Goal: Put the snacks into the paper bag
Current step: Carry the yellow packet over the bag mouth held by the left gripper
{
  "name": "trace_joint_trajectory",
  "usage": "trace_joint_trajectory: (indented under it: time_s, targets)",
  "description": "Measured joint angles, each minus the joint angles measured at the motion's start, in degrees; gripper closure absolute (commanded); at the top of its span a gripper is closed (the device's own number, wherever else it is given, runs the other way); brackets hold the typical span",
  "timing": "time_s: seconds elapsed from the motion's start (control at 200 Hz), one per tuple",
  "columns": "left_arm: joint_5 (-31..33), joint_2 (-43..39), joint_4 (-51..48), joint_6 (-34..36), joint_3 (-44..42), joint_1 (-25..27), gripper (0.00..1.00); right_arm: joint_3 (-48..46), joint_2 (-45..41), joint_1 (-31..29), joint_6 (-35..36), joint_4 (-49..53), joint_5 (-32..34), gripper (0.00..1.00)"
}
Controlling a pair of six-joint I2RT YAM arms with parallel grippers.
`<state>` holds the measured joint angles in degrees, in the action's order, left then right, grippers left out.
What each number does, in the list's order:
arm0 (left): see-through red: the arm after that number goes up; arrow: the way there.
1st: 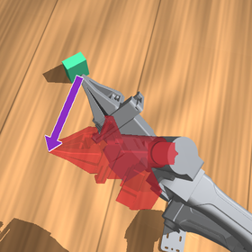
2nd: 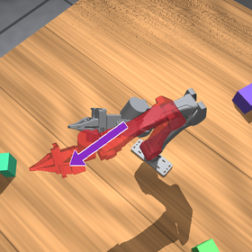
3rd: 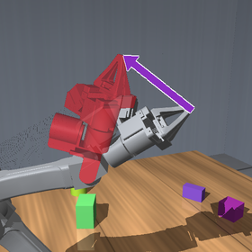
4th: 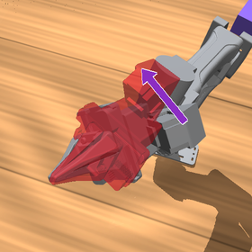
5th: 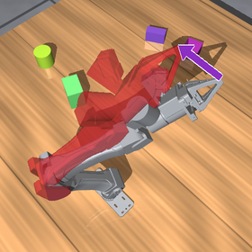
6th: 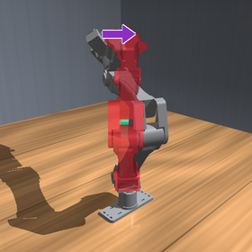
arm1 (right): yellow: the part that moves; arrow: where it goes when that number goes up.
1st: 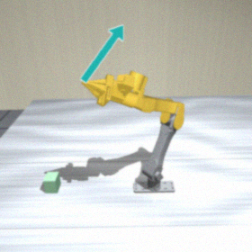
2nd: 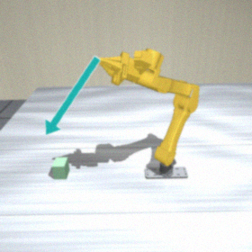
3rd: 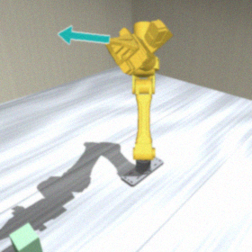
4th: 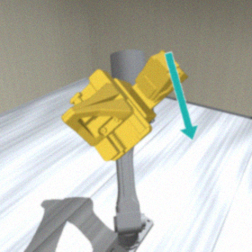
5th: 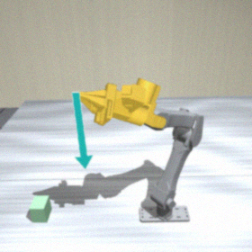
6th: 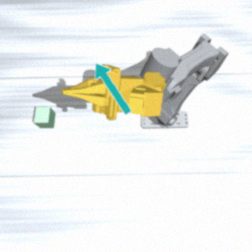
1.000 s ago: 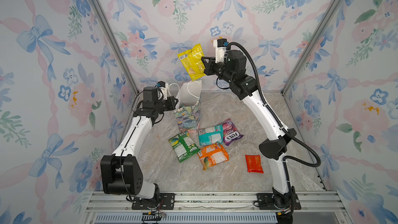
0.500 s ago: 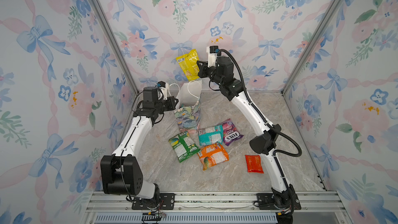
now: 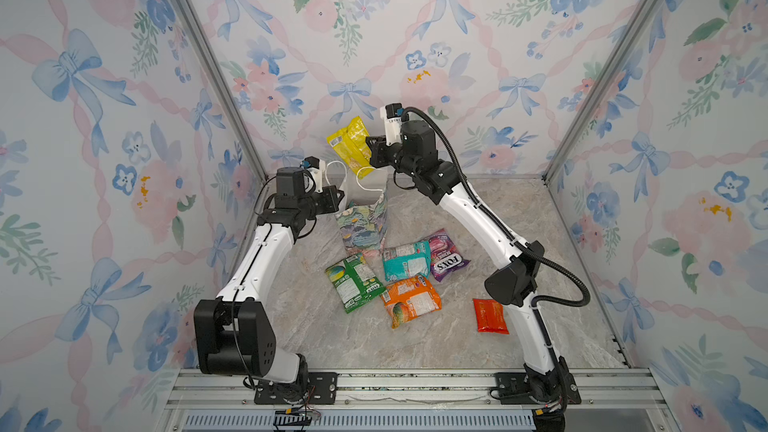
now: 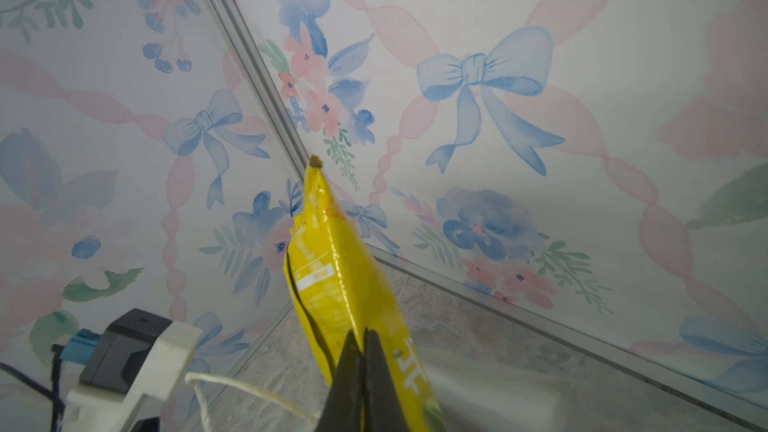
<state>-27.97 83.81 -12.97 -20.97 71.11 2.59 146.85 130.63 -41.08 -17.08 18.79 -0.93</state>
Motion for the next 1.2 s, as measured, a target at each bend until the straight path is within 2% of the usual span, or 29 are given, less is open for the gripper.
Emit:
trace_joint_trajectory:
  time_s: [0.46,0.68,0.965,1.2]
  targets:
    - [0.0,0.0,0.0,0.0,0.0,0.0,1.00,-11.9,-8.8,-1.9,-0.9,2.3,10.1,1.00]
    - [0.0,0.0,0.0,0.0,0.0,0.0,1.00,-13.5,-9.3,-1.9,-2.9,4.0,12.0,1.00]
    - [0.0,0.0,0.0,0.0,0.0,0.0,1.00,-24.5,-13.2,-2.1,-8.0,0.5,14.4,1.00]
    - [0.0,0.0,0.0,0.0,0.0,0.0,1.00,-25.4,-13.3,-2.2,-11.8,-1.6,14.1,1.00]
